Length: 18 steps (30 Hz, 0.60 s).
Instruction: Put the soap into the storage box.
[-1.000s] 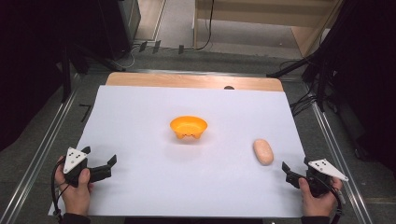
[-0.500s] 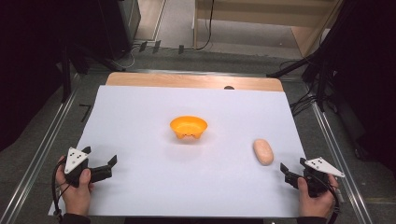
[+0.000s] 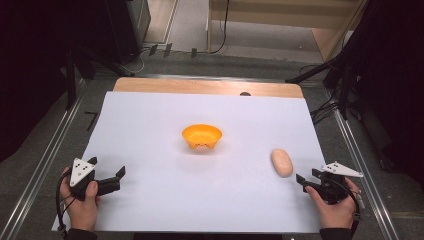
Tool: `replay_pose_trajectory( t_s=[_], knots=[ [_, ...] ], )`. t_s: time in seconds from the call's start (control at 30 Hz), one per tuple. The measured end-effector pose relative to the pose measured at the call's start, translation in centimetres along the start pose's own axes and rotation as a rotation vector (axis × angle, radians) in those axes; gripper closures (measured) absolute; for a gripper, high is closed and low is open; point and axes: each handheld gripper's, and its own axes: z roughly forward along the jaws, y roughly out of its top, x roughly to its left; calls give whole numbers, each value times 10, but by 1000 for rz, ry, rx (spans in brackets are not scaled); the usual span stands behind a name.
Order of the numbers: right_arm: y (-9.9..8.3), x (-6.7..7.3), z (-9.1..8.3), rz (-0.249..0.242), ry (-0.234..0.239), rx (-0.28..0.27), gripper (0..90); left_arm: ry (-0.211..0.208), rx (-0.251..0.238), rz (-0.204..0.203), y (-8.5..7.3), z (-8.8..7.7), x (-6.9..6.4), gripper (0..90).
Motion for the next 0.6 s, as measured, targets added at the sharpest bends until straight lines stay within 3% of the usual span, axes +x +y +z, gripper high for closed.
replay_pose_trajectory(
  t_s=[0.3, 0.43, 0.6],
  knots=[
    [15, 6, 7, -11, -7, 78, 322, 3, -1, 9, 0, 0, -1, 0],
    [23, 10, 12, -13, 30, 108, 314, 7, -1, 20, 0, 0, -2, 0],
    [33, 14, 13, -11, 44, 132, 314, 11, 4, 30, 0, 1, -3, 0]
  ],
)
